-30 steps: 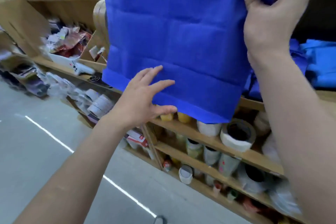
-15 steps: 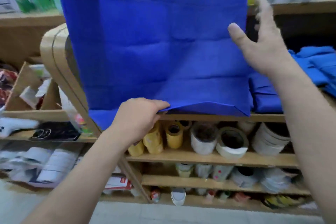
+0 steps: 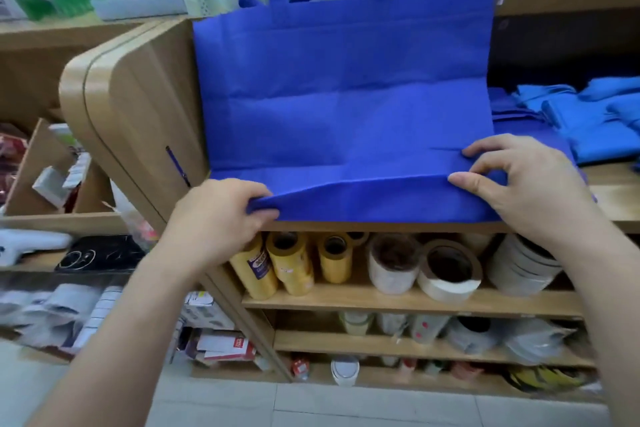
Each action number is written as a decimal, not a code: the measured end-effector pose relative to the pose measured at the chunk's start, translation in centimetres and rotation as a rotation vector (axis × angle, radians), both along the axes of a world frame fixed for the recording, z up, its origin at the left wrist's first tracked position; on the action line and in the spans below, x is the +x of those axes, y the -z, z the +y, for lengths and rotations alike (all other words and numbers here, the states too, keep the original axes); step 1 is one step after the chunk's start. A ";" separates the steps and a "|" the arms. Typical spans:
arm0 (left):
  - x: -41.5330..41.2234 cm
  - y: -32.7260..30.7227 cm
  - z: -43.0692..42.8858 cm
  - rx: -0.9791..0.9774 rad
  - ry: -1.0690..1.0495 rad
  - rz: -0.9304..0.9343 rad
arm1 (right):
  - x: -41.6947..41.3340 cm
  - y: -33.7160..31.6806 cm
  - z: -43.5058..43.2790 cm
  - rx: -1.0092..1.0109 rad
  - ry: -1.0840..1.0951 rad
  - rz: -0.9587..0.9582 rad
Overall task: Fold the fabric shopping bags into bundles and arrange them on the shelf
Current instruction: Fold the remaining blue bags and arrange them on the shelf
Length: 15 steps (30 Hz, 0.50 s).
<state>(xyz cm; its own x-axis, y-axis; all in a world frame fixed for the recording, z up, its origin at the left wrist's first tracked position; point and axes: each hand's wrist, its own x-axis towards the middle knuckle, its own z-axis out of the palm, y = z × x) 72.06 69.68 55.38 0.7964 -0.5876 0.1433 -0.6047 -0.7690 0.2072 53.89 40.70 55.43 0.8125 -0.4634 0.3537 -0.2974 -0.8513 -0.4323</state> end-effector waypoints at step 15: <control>2.9 3.7 0.6 0.048 0.382 -0.099 | 1.4 1.3 0.1 -0.367 -0.003 -0.126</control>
